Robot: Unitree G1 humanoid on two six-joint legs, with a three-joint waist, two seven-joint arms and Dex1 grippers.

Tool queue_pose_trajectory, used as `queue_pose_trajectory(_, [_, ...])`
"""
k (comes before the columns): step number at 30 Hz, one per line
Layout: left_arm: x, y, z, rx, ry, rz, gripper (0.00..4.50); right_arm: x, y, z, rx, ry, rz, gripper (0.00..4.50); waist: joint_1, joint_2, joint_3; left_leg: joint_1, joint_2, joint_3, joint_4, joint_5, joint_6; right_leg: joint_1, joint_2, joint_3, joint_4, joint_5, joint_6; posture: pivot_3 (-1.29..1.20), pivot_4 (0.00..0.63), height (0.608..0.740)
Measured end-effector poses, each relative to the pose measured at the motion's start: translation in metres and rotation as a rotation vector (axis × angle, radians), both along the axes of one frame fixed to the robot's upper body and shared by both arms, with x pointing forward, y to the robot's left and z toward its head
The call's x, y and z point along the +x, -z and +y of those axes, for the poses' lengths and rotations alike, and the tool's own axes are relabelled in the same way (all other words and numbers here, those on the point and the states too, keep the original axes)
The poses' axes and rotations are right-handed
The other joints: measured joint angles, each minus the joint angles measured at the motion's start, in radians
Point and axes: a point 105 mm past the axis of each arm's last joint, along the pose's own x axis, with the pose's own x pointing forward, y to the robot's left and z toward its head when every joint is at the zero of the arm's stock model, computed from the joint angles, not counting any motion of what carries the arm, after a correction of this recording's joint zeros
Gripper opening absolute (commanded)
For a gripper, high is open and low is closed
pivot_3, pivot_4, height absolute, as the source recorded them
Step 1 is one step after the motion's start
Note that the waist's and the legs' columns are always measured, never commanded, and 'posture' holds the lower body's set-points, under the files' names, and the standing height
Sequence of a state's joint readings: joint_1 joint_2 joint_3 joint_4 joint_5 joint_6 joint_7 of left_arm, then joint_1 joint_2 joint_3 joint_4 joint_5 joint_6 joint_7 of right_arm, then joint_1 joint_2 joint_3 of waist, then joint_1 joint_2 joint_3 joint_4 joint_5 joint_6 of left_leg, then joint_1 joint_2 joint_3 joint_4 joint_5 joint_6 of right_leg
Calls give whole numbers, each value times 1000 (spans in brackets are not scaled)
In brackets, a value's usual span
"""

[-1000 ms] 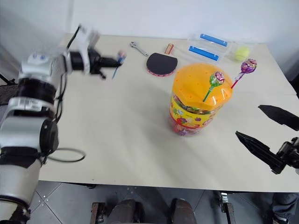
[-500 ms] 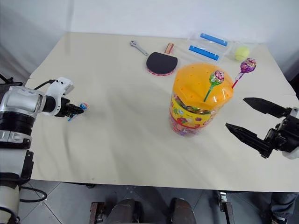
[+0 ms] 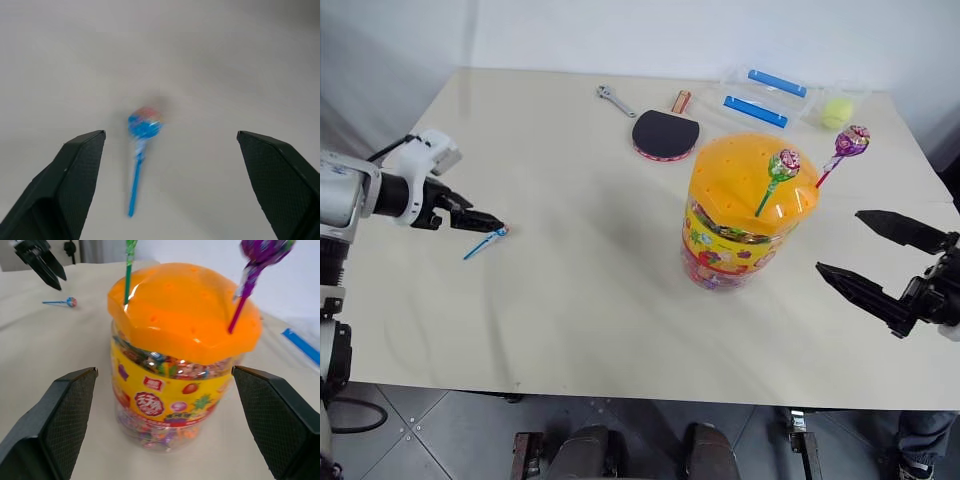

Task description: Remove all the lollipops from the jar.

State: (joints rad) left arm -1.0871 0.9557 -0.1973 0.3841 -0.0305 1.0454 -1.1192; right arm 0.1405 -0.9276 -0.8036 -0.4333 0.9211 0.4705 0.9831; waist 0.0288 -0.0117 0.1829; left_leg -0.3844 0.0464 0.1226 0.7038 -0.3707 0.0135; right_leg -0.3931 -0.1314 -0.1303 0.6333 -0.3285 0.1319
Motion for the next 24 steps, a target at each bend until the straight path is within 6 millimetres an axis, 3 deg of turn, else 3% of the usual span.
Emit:
queue_pose_trajectory(6, [-2,-33,-70,-316,429,-234,4479,17,5,0,44,135,54,4500,-2,0,0,-3,1,-3,9,0,1,-1,-1,-1,6,0,0,0,150,740])
queue_pose_trajectory(10, [-21,-32,-100,-470,721,-319,4479,30,4,2,131,193,30,4500,-5,0,0,-4,1,-2,10,0,1,-2,-1,-1,8,0,0,0,150,740])
queue_pose_trajectory(14, [-47,-37,-111,-555,1016,-409,4479,41,-3,0,207,229,-12,4500,-6,0,0,-4,1,-2,10,0,1,-2,-1,-1,9,0,0,0,150,740])
queue_pose_trajectory(21, [-49,-41,-117,-614,1085,-509,4479,67,-14,-1,276,210,-43,4500,-7,1,0,-4,0,-2,12,-1,2,-2,-2,0,10,0,0,0,150,740])
queue_pose_trajectory(24, [-49,-40,-120,-612,1098,-510,4500,79,-18,-2,292,201,-50,3853,-7,1,-1,-4,0,-2,12,-1,2,-2,-1,0,10,0,0,0,150,740])
